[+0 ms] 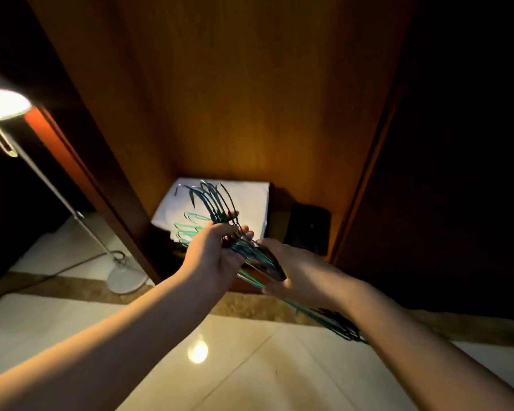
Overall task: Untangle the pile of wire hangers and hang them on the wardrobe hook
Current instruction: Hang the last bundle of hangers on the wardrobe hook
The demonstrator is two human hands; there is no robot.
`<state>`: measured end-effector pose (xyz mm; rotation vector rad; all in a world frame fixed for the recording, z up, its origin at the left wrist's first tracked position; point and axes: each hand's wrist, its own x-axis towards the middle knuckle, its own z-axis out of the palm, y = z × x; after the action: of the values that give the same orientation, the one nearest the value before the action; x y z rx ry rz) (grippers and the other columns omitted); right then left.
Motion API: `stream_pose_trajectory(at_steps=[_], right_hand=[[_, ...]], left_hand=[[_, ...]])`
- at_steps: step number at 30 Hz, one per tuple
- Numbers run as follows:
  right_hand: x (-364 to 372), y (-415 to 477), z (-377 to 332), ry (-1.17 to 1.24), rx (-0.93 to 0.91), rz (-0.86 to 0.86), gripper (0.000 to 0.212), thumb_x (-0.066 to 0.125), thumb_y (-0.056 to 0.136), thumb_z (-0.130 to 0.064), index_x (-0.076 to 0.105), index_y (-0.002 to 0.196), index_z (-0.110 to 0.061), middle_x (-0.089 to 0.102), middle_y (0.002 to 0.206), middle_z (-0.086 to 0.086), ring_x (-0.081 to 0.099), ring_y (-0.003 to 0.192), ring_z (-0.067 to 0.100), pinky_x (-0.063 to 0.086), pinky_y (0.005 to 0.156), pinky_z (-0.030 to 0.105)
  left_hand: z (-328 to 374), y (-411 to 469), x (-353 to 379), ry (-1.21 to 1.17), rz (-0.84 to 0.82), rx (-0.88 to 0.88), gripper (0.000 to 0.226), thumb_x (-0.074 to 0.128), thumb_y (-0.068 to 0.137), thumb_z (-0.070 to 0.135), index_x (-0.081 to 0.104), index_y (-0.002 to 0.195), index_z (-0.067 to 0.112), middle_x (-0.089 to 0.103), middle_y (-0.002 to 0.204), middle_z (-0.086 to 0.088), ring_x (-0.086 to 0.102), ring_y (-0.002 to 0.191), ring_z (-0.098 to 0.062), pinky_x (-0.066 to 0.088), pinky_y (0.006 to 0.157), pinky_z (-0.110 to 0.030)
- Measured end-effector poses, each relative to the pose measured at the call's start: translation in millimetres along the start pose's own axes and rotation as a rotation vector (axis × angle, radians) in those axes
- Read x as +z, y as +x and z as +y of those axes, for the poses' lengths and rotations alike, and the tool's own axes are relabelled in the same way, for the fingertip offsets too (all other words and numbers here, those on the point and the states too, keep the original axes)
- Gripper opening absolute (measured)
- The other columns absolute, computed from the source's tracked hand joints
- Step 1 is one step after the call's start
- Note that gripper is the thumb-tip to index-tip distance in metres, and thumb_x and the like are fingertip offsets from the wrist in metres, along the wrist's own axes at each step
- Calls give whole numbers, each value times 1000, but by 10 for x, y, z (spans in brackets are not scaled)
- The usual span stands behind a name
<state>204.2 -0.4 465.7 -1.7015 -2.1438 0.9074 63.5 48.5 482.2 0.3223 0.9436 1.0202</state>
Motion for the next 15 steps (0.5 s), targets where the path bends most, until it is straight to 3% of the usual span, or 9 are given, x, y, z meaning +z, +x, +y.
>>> stream_pose_trajectory(at_steps=[2, 6, 13, 15], right_hand=[[-550, -97, -381, -150, 9, 43, 64, 55, 90, -18, 21, 144, -26, 51, 131, 6, 53, 112, 22, 44, 86, 31], [-1572, -331, -1127, -343, 38, 271, 54, 43, 92, -10, 28, 140, -26, 54, 125, 5, 56, 104, 26, 48, 78, 36], [-2969, -778, -2137, -492, -24, 600, 32, 43, 92, -12, 43, 122, -21, 55, 107, 4, 60, 92, 30, 43, 62, 36], [-3283, -903, -2297, -540, -56, 663, 24, 41, 94, -15, 44, 118, -20, 58, 103, 4, 60, 89, 29, 38, 59, 34]], left_hand=[[447, -356, 410, -117, -4, -49, 22, 41, 86, -2, 46, 107, 3, 53, 86, -17, 54, 74, -24, 54, 59, -28], [1212, -1151, 1329, -185, -131, 46, 15, 42, 86, -6, 51, 93, 4, 54, 85, -16, 52, 74, -22, 46, 82, -32], [2074, -2320, 2519, -113, -247, 170, 16, 45, 86, -1, 56, 96, 5, 48, 105, -18, 50, 101, -26, 49, 77, -36], [2255, -2547, 2780, -90, -285, 202, 11, 46, 86, 1, 53, 95, 2, 46, 106, -19, 49, 104, -28, 48, 85, -39]])
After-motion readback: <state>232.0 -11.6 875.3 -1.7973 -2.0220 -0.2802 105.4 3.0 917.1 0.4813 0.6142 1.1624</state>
